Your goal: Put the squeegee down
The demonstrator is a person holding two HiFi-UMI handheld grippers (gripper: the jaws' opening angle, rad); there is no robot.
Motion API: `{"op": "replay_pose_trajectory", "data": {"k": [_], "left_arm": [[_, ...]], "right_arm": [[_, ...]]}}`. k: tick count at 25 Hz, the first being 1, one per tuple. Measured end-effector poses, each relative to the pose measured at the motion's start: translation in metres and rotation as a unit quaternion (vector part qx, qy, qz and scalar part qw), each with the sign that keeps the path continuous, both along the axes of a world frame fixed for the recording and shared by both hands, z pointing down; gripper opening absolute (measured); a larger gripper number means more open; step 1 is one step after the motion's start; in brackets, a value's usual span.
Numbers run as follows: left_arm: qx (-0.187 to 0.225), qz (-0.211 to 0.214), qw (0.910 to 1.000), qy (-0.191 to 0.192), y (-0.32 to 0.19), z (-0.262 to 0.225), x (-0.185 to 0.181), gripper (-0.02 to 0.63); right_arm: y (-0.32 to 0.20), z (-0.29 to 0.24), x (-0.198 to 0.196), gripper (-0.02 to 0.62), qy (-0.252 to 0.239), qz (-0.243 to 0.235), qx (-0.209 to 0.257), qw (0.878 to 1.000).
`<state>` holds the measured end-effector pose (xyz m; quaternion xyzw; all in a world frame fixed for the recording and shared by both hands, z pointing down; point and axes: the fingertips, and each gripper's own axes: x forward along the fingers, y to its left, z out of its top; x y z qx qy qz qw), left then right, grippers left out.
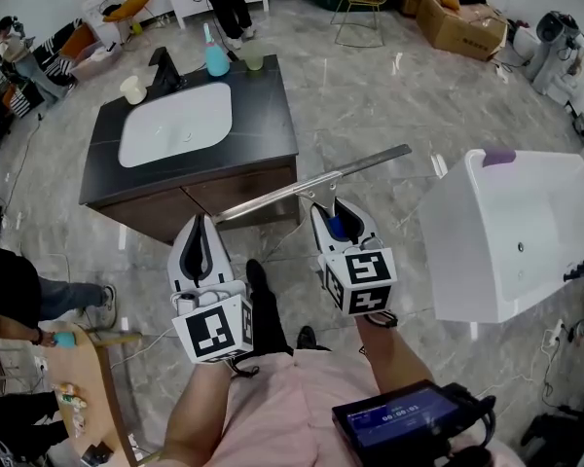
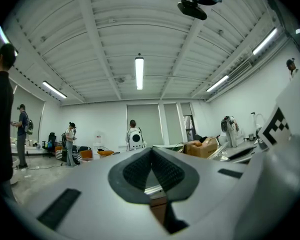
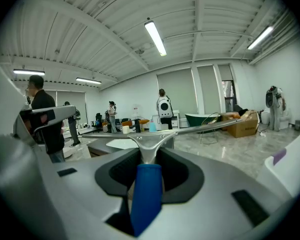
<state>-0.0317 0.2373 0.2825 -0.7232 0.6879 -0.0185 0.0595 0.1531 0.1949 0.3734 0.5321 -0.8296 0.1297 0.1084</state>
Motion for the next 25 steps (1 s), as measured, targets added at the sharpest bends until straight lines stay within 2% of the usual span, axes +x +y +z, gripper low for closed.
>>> {"op": "replay_pose_trajectory", "data": {"k": [6, 12, 18, 25], "left_arm": [[0.002, -0.003, 1.0000, 0.006, -0.032, 0.006, -0.012, 0.009], [-0.015, -0.003, 0.9998, 0.013, -0.081, 0.024, -0.033, 0.009], [-0.029, -0.003, 0.9995, 0.016, -0.140, 0.038, -0.064, 0.009], [-0.022, -0.006, 0.9996, 0.015, -0.214, 0.026, -0.106, 0.009]], "right_arm": [[-0.027, 0.006, -0.003, 0.121, 0.007, 0.005, -0.003, 1.000], [-0.068, 0.023, -0.017, 0.121, 0.012, 0.011, -0.019, 1.000], [-0.126, 0.038, -0.045, 0.121, 0.016, 0.014, -0.035, 0.999], [-0.200, 0.025, -0.083, 0.121, 0.016, 0.016, -0.027, 0.999]]}}
